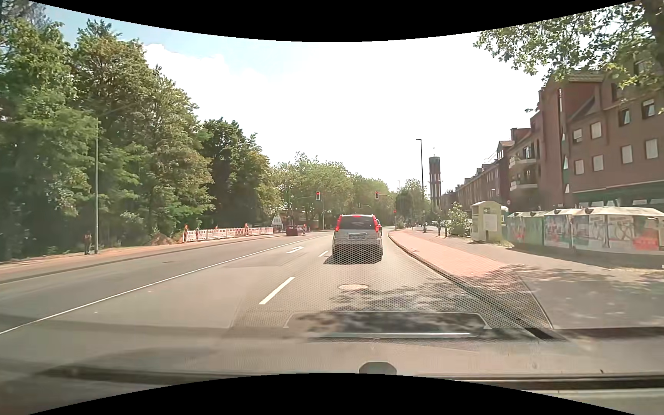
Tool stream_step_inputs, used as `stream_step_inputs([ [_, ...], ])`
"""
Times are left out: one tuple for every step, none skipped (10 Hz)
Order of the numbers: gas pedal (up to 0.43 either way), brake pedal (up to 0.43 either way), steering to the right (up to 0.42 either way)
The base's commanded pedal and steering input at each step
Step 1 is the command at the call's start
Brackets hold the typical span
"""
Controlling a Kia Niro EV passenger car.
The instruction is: Follow the waypoints while adhering to traffic rules and regulations
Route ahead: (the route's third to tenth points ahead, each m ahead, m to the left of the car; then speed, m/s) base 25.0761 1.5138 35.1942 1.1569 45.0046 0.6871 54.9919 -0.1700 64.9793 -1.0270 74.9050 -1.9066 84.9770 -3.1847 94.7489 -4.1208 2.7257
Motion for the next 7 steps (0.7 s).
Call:
stream_step_inputs([
  [0.000,0.018,0.011],
  [0.000,0.018,0.011],
  [0.000,0.018,0.011],
  [0.000,0.018,0.011],
  [0.000,0.018,0.012],
  [0.000,0.018,0.014],
  [0.000,0.018,0.013],
])
